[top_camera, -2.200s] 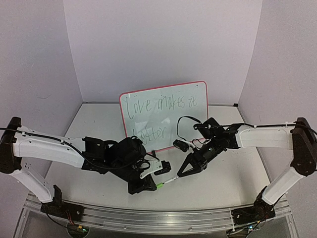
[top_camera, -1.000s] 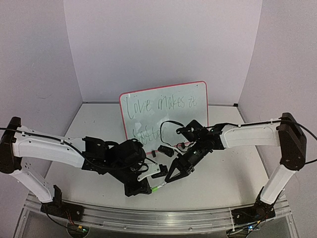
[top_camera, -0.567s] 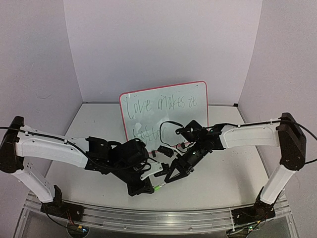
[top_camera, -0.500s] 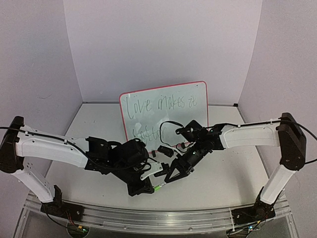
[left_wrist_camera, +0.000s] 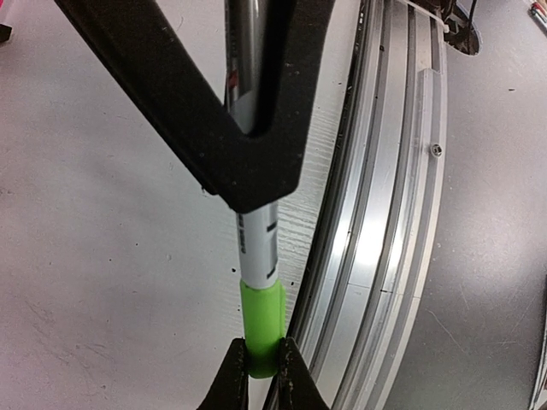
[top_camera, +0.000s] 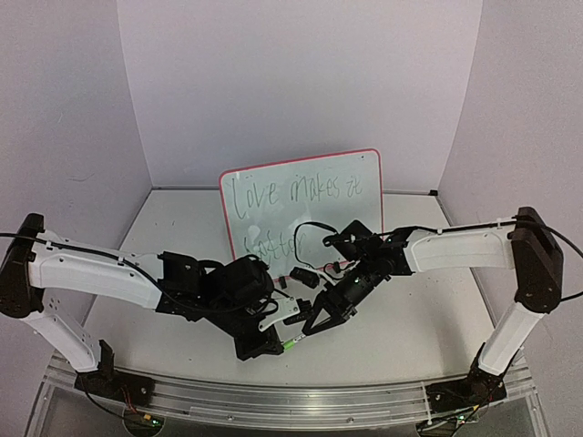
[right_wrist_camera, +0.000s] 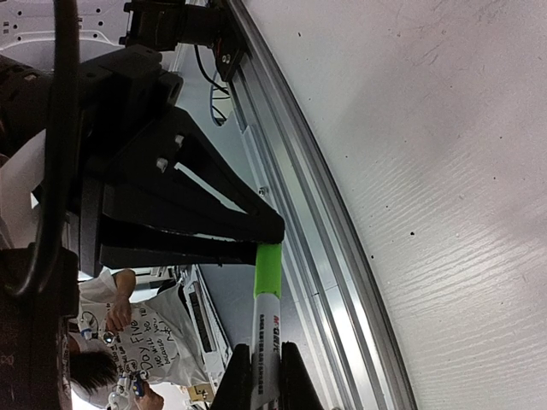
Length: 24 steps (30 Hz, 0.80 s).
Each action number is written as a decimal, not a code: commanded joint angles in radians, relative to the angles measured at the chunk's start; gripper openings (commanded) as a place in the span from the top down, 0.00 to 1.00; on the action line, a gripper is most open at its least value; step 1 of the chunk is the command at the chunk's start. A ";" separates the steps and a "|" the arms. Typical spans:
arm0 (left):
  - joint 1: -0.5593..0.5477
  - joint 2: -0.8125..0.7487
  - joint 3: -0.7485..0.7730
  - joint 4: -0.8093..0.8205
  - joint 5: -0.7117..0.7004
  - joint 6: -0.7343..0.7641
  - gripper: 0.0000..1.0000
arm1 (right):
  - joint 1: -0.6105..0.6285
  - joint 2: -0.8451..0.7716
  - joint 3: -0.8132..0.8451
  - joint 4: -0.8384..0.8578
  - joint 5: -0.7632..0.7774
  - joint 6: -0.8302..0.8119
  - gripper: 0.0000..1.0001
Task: Write a sentence on the whiteboard
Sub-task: Insert the whiteboard marker without the cap into the pen cap.
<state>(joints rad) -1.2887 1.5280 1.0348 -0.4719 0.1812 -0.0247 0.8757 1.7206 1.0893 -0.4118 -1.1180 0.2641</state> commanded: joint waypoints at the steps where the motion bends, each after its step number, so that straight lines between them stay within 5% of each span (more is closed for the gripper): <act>1: 0.010 -0.034 0.129 0.388 -0.071 0.048 1.00 | 0.067 0.025 0.011 0.088 -0.054 0.003 1.00; 11: 0.026 -0.022 0.159 0.413 -0.061 0.069 1.00 | 0.079 0.028 0.014 0.088 -0.040 0.006 1.00; 17: 0.028 -0.008 0.123 0.310 -0.060 0.038 1.00 | 0.075 -0.032 0.030 0.047 0.172 0.004 1.00; 21: 0.027 -0.018 0.042 0.218 -0.059 -0.031 1.00 | 0.052 -0.077 0.057 -0.080 0.260 -0.073 0.89; 24: 0.028 -0.022 -0.006 0.154 -0.065 -0.064 1.00 | 0.010 -0.090 0.079 -0.182 0.310 -0.143 0.67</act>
<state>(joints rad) -1.2751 1.5440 1.0382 -0.4560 0.1530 -0.0221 0.9026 1.6648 1.1215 -0.4702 -0.9256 0.2222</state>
